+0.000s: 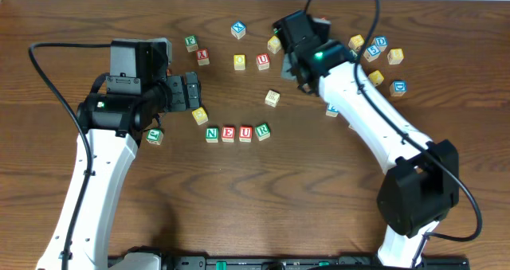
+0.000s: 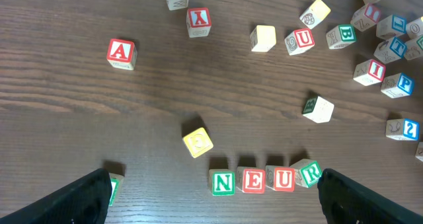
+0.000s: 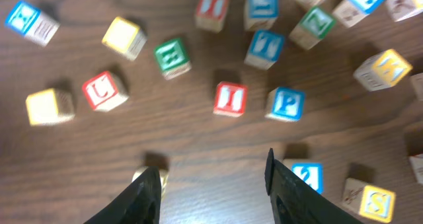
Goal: Spell out NEURIPS
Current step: 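Open the right gripper and raise it off the R block, then move the right gripper up over the red I block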
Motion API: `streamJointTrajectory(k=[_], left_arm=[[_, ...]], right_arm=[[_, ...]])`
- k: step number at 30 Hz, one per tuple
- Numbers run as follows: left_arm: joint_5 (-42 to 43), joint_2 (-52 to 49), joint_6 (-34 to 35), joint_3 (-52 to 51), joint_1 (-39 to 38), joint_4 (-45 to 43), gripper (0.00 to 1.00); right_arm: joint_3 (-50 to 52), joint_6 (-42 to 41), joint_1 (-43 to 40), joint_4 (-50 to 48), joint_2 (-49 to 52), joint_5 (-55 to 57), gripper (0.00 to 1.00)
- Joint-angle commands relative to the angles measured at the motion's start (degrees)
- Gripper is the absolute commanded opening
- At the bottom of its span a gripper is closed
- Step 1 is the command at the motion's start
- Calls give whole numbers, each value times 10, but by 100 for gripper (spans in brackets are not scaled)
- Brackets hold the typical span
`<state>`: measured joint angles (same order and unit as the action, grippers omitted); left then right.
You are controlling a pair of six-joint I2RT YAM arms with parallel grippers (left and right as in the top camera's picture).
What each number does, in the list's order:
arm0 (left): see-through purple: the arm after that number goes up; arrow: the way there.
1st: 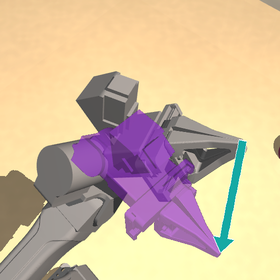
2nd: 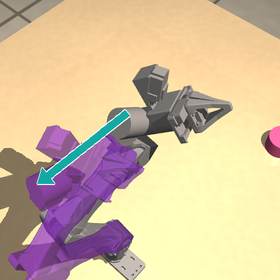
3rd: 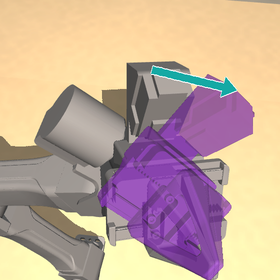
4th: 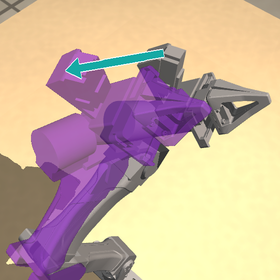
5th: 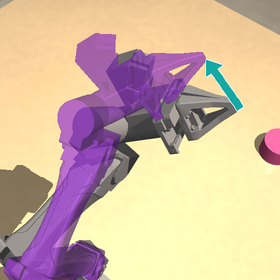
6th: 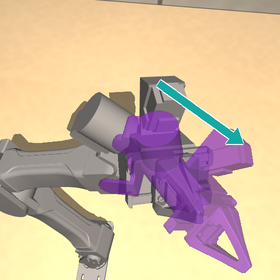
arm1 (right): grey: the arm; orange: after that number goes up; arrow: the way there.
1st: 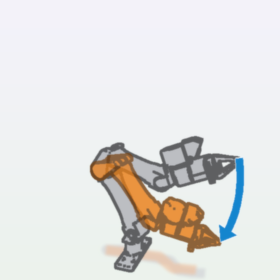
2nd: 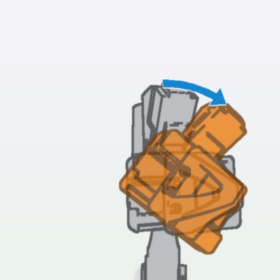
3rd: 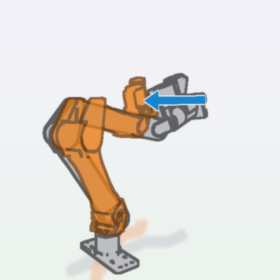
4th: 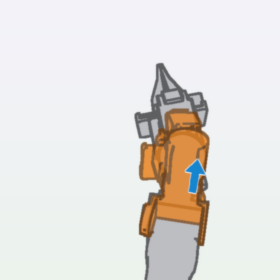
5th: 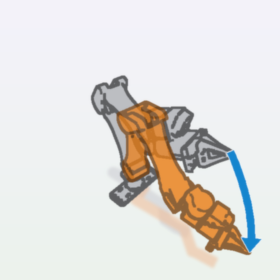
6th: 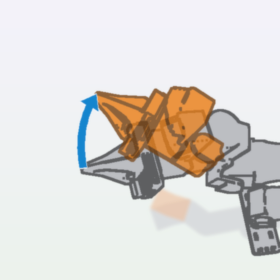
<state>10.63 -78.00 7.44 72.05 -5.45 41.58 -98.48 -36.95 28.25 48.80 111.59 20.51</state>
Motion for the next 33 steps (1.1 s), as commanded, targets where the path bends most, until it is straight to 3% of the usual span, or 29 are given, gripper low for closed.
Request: streamJointTrajectory(k=[1, 9, 33], left_arm=[[3, 5, -3, 13, 1, 0, 98], [3, 5, -3, 13, 1, 0, 98], [3, 5, -3, 13, 1, 0, 98]], right_arm=[[-17, -11, -27, 2, -14, 14, 48], [-17, 0, -40, 18, 2, 12, 54], [-17, -1, -39, -18, 79, 12, 53]])
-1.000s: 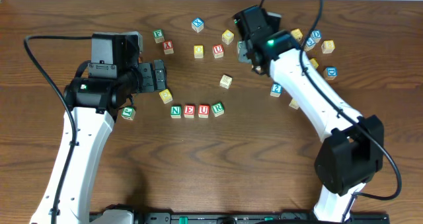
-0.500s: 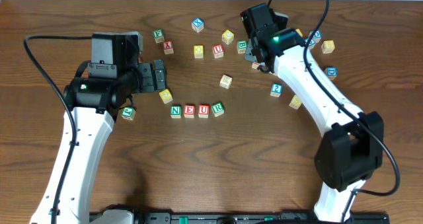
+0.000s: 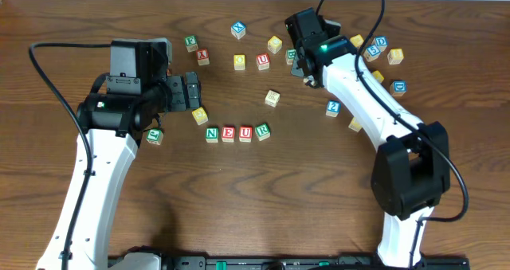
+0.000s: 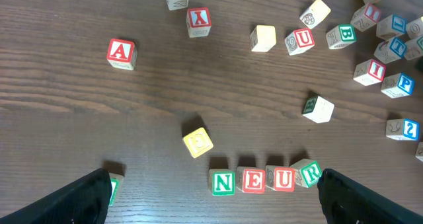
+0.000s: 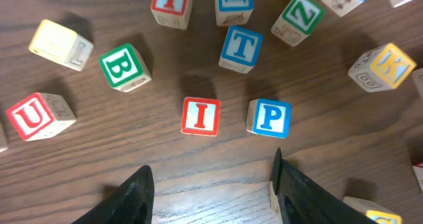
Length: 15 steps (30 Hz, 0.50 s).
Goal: Spell out NEURIPS
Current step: 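Move the right gripper up over the red I block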
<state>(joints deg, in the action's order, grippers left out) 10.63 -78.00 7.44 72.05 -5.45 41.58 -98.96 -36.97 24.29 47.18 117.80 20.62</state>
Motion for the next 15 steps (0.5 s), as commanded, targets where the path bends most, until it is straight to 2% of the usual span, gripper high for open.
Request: streamJointTrajectory(k=[1, 15], left_arm=[[3, 5, -3, 13, 1, 0, 98], [3, 5, -3, 13, 1, 0, 98]], right_arm=[[-12, -1, 0, -5, 23, 11, 53], [-11, -1, 0, -39, 52, 17, 52]])
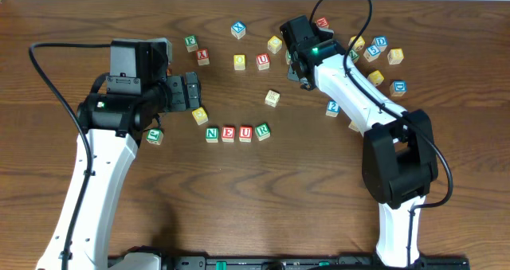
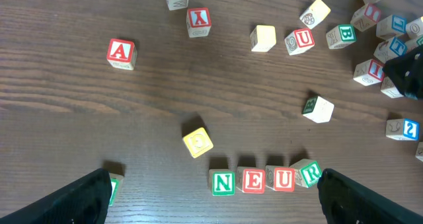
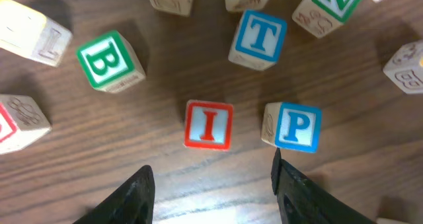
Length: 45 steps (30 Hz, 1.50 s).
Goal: Spell out NEURIPS
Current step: 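Move the right gripper up over the red I block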
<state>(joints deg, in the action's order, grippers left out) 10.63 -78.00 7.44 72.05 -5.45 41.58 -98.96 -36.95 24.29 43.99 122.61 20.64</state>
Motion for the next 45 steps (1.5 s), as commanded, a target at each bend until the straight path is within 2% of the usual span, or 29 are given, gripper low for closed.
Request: streamJointTrajectory(k=[1, 23, 29, 45], left_arm=[[3, 5, -3, 13, 1, 0, 98], [3, 5, -3, 13, 1, 0, 98], [3, 5, -3, 13, 1, 0, 98], [3, 5, -3, 13, 1, 0, 98]], right_arm=[[-11, -1, 0, -11, 4, 18, 52], [-19, 38, -55, -29, 23, -61, 52], [-19, 72, -48, -57, 24, -92, 52], [-19, 70, -38, -84, 57, -107, 49]])
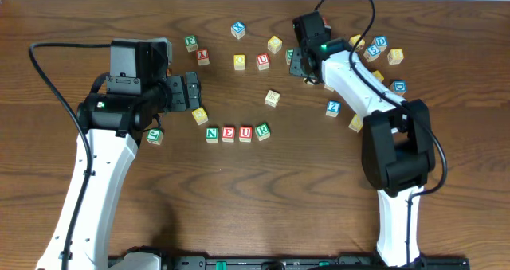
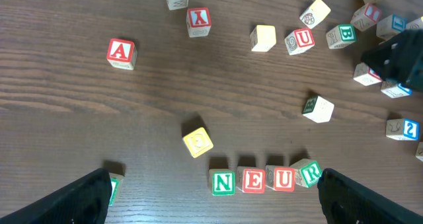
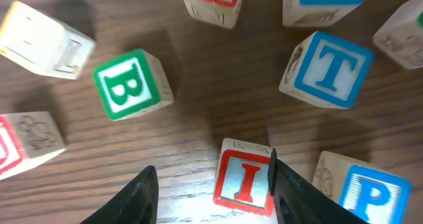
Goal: Spell out NEURIPS
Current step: 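Move the right gripper up over the red I block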
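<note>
The row N (image 2: 223,182), E (image 2: 253,180), U (image 2: 284,180), R (image 2: 307,173) lies on the table, the R slightly turned. My left gripper (image 2: 215,201) hangs open above that row, holding nothing. At the back, my right gripper (image 3: 210,194) is open and low over the red I block (image 3: 244,183). The I sits between the fingers, its right edge against the right finger (image 3: 291,201). The blue P block (image 3: 367,196) lies just right of that finger. In the overhead view the right gripper (image 1: 301,68) covers the I.
A blue T (image 3: 327,69), a green B (image 3: 129,85) and a pale yellow block (image 3: 43,39) crowd around the I. A yellow block (image 2: 197,142), a red A (image 2: 121,53) and a green-lettered block (image 2: 114,186) lie near the left gripper. More blocks are at back right (image 1: 381,47).
My right gripper has come down and forward onto the I block. The I, which lay ahead of the fingers, now sits between them against the right finger. The left arm is unmoved.
My right gripper was open, high over the scattered blocks at the back. It then stood lower with the I and P ahead of it, then closer still. Now its fingers straddle the I. The left gripper stayed open over the N E U R row throughout.
</note>
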Motion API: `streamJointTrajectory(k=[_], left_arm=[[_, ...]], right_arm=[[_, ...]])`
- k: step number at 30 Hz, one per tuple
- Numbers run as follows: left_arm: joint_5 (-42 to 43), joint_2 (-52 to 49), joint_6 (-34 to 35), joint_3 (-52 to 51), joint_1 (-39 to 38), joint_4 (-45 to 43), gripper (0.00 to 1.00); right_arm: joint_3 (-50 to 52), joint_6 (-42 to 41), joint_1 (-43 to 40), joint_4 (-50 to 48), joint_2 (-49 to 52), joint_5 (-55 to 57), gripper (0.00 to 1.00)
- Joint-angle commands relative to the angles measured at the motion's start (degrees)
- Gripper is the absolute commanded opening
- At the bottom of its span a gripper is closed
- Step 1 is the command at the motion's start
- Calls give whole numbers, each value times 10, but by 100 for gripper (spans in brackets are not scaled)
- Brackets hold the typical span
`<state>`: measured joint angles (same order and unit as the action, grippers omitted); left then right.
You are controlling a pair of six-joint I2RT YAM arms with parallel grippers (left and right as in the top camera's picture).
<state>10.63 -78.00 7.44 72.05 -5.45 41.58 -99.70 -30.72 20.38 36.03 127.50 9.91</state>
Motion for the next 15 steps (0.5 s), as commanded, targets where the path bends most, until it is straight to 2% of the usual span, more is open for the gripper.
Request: streamJointTrajectory(k=[1, 15], left_arm=[[3, 5, -3, 13, 1, 0, 98], [3, 5, -3, 13, 1, 0, 98]], right_arm=[[-12, 7, 1, -6, 10, 3, 49], [-11, -42, 1, 5, 11, 48, 45]])
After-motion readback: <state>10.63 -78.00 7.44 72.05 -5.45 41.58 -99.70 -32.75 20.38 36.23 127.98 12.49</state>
